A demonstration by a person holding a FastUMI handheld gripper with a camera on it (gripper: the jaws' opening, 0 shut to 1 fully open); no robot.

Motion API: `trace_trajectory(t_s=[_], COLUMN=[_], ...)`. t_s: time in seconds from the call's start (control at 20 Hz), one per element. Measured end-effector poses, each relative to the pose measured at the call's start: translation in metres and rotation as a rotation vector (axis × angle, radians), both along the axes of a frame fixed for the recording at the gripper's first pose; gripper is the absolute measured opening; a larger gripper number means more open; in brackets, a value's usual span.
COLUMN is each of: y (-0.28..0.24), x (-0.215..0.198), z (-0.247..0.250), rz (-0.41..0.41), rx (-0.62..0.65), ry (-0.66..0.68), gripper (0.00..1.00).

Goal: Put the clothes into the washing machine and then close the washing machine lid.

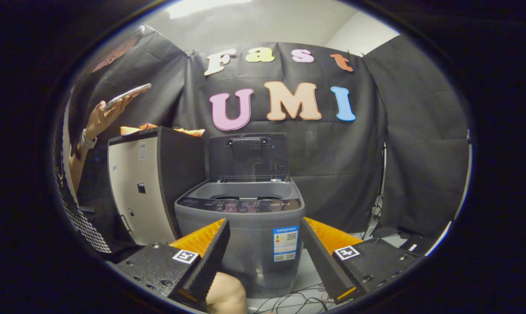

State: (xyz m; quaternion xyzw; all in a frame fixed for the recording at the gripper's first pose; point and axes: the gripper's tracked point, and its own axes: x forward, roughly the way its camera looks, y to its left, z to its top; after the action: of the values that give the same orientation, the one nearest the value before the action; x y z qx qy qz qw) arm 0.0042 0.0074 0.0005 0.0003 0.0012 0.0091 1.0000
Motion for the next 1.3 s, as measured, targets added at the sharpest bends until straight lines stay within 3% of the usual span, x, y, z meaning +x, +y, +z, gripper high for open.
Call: trace_trajectory(t_s=[0.85,1.3], y=[0.0,0.002], x=[0.002,0.016], z=[0.001,0.02], rz=[-0.001,-0.054], rx=[-0.001,0.018], ry=[-0.002,-0.047], gripper=[0.97,0.97])
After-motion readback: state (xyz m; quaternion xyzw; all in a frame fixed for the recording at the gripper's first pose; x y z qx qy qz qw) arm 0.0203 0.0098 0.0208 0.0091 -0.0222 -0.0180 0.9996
